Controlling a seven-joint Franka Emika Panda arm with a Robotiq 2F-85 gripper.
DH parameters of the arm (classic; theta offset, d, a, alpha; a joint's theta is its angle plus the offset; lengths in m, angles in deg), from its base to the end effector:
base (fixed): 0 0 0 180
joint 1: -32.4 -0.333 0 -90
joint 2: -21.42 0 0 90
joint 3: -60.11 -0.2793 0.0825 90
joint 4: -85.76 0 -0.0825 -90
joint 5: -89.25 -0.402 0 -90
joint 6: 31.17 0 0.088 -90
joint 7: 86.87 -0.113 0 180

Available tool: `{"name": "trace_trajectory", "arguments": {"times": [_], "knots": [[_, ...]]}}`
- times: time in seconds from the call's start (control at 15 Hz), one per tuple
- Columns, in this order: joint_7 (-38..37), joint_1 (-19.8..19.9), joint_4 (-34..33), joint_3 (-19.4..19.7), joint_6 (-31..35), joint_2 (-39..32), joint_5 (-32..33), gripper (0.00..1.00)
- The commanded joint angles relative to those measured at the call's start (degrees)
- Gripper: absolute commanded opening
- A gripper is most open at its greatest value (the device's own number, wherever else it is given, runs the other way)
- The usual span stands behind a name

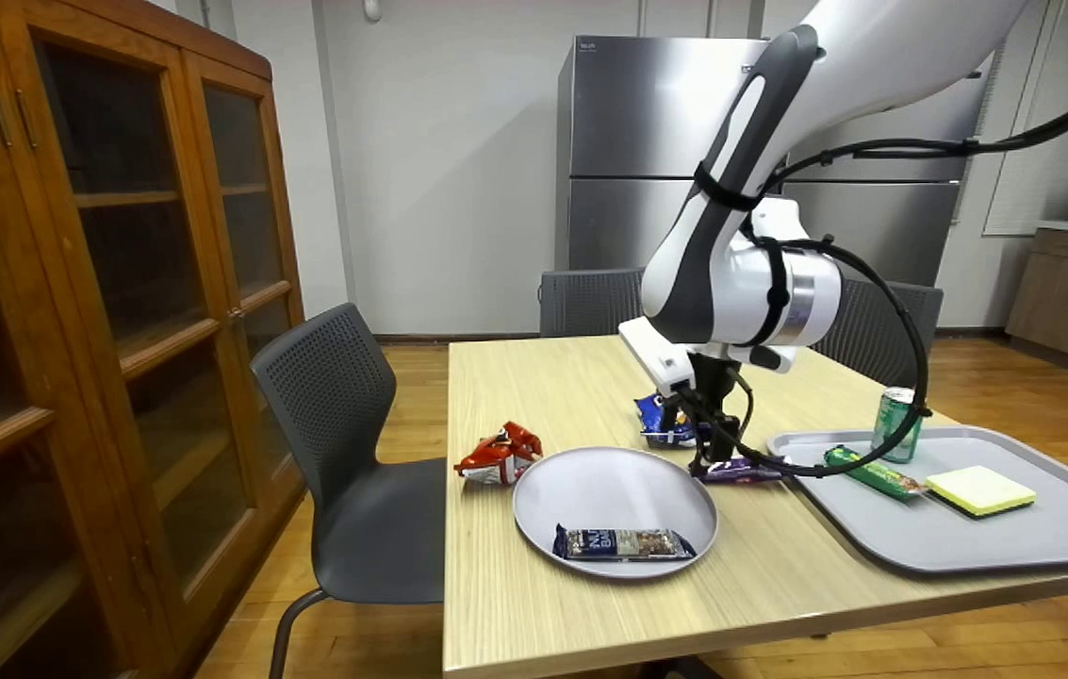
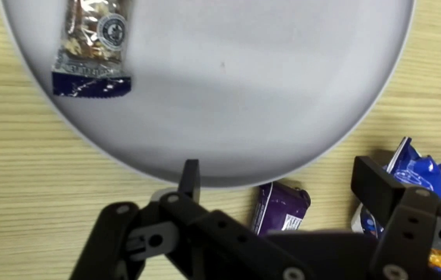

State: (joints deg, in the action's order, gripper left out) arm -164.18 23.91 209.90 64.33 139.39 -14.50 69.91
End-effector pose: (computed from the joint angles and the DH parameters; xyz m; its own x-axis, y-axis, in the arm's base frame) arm 0.5500 0.0145 0.0666 -0.0108 -0.9994 -0.0315 -0.9816 0.0166 -0.1900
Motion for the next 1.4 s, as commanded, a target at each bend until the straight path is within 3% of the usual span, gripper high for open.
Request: {"name": "trace_trajectory", "arguments": {"times": [0.0, 0.33, 1.13, 1.33], "knots": [[1.39, -1.43, 2.51, -0.95, -0.71, 2.69, 0.38, 1.00], [0.86, -3.56, 3.04, -1.26, -0.76, 2.77, 0.23, 1.00], [0.91, -4.03, 1.10, -1.41, -0.30, 0.24, 0.02, 1.00], [-0.96, -3.90, 2.39, -3.66, 0.38, 1.80, -2.74, 1.00]]}}
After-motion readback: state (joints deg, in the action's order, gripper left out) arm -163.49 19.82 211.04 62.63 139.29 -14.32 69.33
